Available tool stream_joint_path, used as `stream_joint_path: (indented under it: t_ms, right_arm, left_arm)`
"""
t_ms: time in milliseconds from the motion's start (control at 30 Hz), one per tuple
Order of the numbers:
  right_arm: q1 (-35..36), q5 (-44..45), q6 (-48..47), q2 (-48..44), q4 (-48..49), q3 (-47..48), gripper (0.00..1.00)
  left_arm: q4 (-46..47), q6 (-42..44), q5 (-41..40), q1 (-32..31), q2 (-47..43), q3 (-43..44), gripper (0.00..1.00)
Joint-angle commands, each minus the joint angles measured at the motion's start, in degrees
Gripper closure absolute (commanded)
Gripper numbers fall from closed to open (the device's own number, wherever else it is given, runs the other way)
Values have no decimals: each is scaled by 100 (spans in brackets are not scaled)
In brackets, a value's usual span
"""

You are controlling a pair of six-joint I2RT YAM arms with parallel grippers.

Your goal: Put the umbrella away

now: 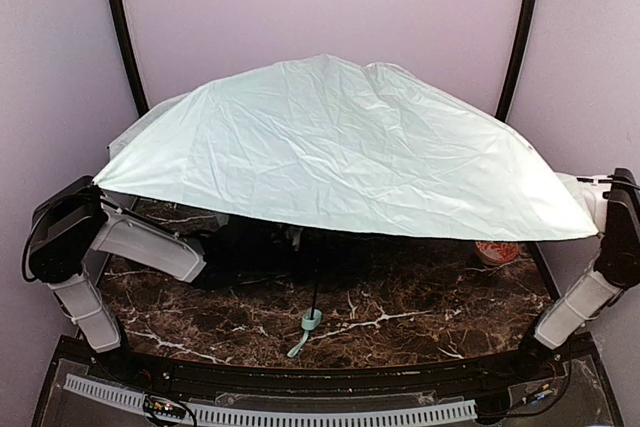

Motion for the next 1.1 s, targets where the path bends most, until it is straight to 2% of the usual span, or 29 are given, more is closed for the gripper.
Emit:
stream_joint_path:
  t_ms: [0,100,233,333,500,867,1000,1067]
  right_arm:
    - [552,-48,-344,362,-1162,-832,95]
    - [738,443,-331,445,-1098,-977,94]
    - [793,548,-260,546,-1039,-979,93]
    - [857,736,-248,479,-1246,-1006,93]
    - [1110,918,-167,545,-1130,-1439,92]
    - [1205,1181,-575,112,-1522,-828,93]
    - [1289,1101,-441,-16,-1256,-1035,92]
    - [1293,1128,-596,-137,-1306,-824,92]
  left_arm:
    - [1317,305,-389,165,-806,409,100]
    - [1440,162,-304,150,-777,437,100]
    - [1289,218,-290,105,-633,539,100]
    - [1538,173,-472,106,-717,333,100]
    - [1521,830,-892,117,-926,303,100]
    - [1321,1244,-831,207,-906,509,100]
    - [1062,1764,-904,218,-1056,725,100]
    - [1004,2031,-949,218,-1055,808,100]
